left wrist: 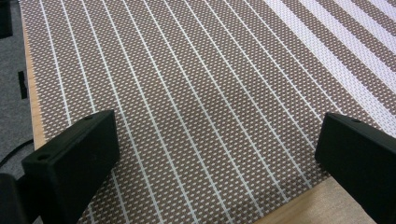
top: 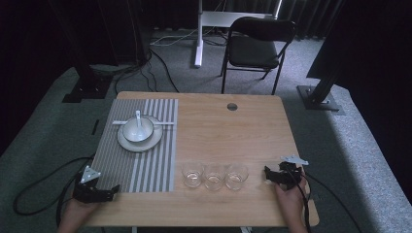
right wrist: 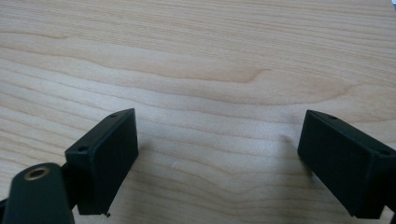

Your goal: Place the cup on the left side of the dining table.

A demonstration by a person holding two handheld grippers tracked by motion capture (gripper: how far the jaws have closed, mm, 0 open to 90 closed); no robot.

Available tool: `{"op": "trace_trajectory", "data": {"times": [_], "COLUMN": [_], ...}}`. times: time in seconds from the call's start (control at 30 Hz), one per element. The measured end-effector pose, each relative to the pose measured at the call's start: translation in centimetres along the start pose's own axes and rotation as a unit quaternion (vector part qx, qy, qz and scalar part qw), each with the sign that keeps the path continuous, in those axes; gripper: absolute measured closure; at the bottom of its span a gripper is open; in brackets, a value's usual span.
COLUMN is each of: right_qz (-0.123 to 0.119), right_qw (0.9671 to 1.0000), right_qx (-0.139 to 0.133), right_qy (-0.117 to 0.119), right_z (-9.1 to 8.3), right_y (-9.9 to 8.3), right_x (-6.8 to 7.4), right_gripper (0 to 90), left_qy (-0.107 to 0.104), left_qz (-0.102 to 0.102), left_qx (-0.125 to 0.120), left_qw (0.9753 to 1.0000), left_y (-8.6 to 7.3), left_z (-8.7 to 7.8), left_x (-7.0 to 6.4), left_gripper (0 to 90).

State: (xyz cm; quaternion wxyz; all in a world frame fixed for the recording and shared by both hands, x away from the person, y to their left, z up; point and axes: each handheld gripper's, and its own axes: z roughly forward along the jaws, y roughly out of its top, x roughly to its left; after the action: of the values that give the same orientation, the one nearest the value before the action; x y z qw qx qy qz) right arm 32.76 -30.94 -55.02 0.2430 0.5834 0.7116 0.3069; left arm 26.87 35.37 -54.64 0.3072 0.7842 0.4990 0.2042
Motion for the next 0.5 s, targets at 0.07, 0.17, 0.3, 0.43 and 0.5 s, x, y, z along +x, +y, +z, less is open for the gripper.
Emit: {"op": "trace_trajectory", "data": {"times": [0.07, 0.17, 0.3, 0.43, 0.5], "right_qz": [0.0, -0.001, -0.002, -0.003, -0.003], "right_qw": [1.0, 1.0, 1.0, 1.0, 1.0], "right_qx": [0.0, 0.0, 0.0, 0.0, 0.0], "right_qy": [0.0, 0.002, 0.002, 0.002, 0.002], "right_z": [0.0, 0.0, 0.0, 0.01, 0.01], "right_y": [0.01, 0.01, 0.02, 0.01, 0.01], "right_x": [0.01, 0.02, 0.03, 0.02, 0.02], "right_gripper": [11.7, 11.7, 11.7, 11.7, 11.7], "left_qy": [-0.002, -0.01, -0.016, -0.017, -0.018], "left_qz": [0.002, 0.011, 0.017, 0.018, 0.02], "left_qx": [0.0, 0.0, 0.002, 0.003, 0.004], "left_qw": [1.0, 0.9999, 0.9997, 0.9997, 0.9996], "left_y": [-0.01, -0.12, -0.09, -0.08, -0.05], "left_z": [-0.03, -0.12, -0.14, -0.15, -0.15], "left_x": [0.05, 0.24, 0.38, 0.39, 0.43], "left_gripper": [0.2, 0.2, 0.2, 0.1, 0.2]}}
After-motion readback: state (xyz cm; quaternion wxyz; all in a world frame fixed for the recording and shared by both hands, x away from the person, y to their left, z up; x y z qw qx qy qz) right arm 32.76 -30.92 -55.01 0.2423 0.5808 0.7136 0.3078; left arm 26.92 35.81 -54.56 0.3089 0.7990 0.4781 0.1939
